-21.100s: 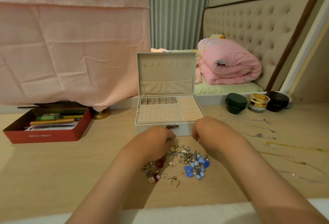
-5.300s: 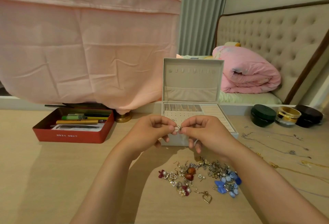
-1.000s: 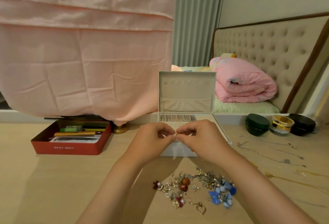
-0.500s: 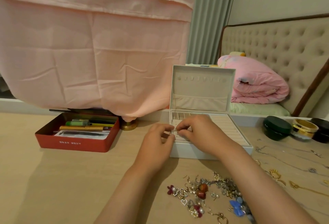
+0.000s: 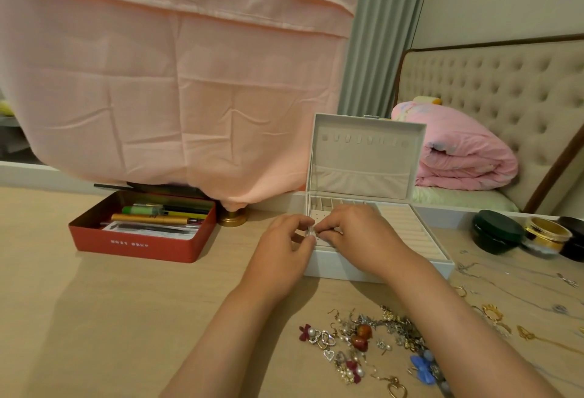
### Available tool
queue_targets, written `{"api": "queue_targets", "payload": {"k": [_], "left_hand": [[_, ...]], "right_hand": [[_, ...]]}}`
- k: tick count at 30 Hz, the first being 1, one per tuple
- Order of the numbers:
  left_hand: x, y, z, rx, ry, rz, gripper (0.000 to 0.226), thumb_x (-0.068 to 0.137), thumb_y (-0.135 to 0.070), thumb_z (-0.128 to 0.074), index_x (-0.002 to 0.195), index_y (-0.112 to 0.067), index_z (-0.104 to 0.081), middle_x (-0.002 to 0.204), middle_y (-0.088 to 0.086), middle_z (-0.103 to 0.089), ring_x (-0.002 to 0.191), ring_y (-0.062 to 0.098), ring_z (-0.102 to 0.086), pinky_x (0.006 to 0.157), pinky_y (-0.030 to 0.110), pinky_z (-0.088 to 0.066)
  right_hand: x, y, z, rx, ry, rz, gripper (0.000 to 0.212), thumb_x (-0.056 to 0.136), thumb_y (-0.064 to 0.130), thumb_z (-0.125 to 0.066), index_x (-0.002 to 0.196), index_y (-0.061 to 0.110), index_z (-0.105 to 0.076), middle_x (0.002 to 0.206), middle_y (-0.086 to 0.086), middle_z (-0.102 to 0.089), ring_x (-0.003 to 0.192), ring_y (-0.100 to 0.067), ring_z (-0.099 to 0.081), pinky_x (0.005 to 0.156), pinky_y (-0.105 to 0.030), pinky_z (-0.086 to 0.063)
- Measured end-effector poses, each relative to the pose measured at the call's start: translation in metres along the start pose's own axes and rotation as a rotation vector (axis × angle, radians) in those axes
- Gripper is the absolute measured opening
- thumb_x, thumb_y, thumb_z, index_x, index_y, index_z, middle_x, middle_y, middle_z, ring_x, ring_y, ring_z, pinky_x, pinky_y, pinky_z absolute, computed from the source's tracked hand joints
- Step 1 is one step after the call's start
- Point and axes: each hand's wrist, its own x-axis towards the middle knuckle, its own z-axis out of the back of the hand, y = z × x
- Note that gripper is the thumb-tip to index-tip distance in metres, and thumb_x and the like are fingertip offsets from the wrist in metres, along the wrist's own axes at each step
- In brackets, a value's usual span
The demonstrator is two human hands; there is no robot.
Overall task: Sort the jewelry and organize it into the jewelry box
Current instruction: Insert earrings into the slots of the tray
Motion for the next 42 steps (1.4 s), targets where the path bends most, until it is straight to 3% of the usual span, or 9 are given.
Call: {"api": "queue_targets", "payload": {"k": [10,13,15,19,23,27,35,39,42], "left_hand": [[-0.001,-0.004,0.012,0.128,0.121,-0.024,0.02,0.095,-0.036,-0.059,0.114,-0.031,-0.065,0.112,-0.015,-0.053,0.099,0.003,-0.057,0.088,0.026,-0.046],[-0.001,-0.013,0.022,0.247,0.117,-0.062,0.011,0.093,-0.037,-0.06,0.104,-0.034,-0.06,0.103,-0.017,-0.052,0.087,0.003,-0.056,0.078,0.029,-0.047],[0.0,-0.024,0.029,0.292,0.111,-0.107,0.007,0.09,-0.036,-0.063,0.092,-0.034,-0.056,0.091,-0.013,-0.056,0.075,0.003,-0.054,0.07,0.031,-0.048],[0.0,-0.047,0.043,0.366,0.425,0.022,0.008,0.086,-0.034,-0.065,0.083,-0.027,-0.065,0.078,-0.01,-0.065,0.067,0.006,-0.059,0.062,0.026,-0.046],[-0.006,-0.053,0.038,0.395,0.661,0.098,0.007,0.086,-0.028,-0.066,0.085,-0.027,-0.073,0.08,-0.012,-0.068,0.052,-0.008,-0.056,0.06,0.017,-0.046],[-0.01,-0.048,0.025,0.441,0.69,0.109,0.01,0.084,-0.029,-0.07,0.086,-0.038,-0.075,0.086,-0.016,-0.068,0.076,0.0,-0.061,0.078,0.023,-0.053],[-0.013,-0.044,0.014,0.424,0.7,0.07,0.013,0.084,-0.027,-0.072,0.086,-0.041,-0.073,0.094,-0.013,-0.071,0.079,0.002,-0.06,0.072,0.017,-0.047],[-0.013,-0.044,0.015,0.316,0.683,0.084,0.014,0.085,-0.026,-0.073,0.095,-0.036,-0.077,0.091,-0.015,-0.072,0.075,-0.003,-0.06,0.068,0.013,-0.043],[-0.013,-0.046,0.014,0.213,0.664,0.097,0.013,0.084,-0.029,-0.077,0.095,-0.034,-0.078,0.085,-0.015,-0.073,0.071,-0.003,-0.06,0.069,0.015,-0.045]], "right_hand": [[-0.01,-0.002,0.012,0.022,-0.042,-0.009,0.018,0.095,0.029,-0.065,0.11,0.031,-0.077,0.109,0.01,-0.068,0.102,-0.013,-0.062,0.086,-0.035,-0.051],[-0.019,0.001,0.028,0.055,-0.098,0.019,0.012,0.092,0.027,-0.07,0.099,0.032,-0.078,0.099,0.013,-0.067,0.091,-0.01,-0.061,0.086,-0.038,-0.052],[-0.03,0.004,0.036,0.042,0.005,0.033,0.012,0.091,0.027,-0.071,0.096,0.034,-0.078,0.096,0.015,-0.071,0.088,-0.003,-0.062,0.086,-0.035,-0.054],[-0.055,0.01,0.032,0.029,0.327,-0.002,0.012,0.088,0.026,-0.073,0.095,0.035,-0.079,0.089,0.019,-0.073,0.079,0.003,-0.065,0.075,-0.019,-0.053],[-0.063,0.01,0.023,-0.07,0.391,-0.045,0.008,0.086,0.036,-0.073,0.087,0.029,-0.077,0.082,0.012,-0.072,0.078,-0.007,-0.066,0.077,-0.034,-0.058],[-0.066,0.012,0.02,-0.105,0.448,-0.096,0.024,0.082,0.048,-0.075,0.084,0.024,-0.075,0.078,0.008,-0.071,0.078,-0.012,-0.067,0.076,-0.035,-0.058],[-0.063,0.003,0.014,0.008,0.498,-0.104,0.01,0.088,0.026,-0.07,0.086,0.02,-0.077,0.086,0.004,-0.075,0.084,-0.014,-0.069,0.082,-0.038,-0.059],[-0.061,-0.01,0.019,0.149,0.495,-0.12,0.013,0.092,0.027,-0.071,0.081,0.022,-0.076,0.068,0.016,-0.071,0.06,0.004,-0.062,0.062,-0.021,-0.05],[-0.062,-0.015,0.024,0.316,0.508,-0.147,0.016,0.096,0.026,-0.066,0.086,0.018,-0.074,0.073,0.004,-0.075,0.051,-0.007,-0.056,0.055,-0.023,-0.044]]}}
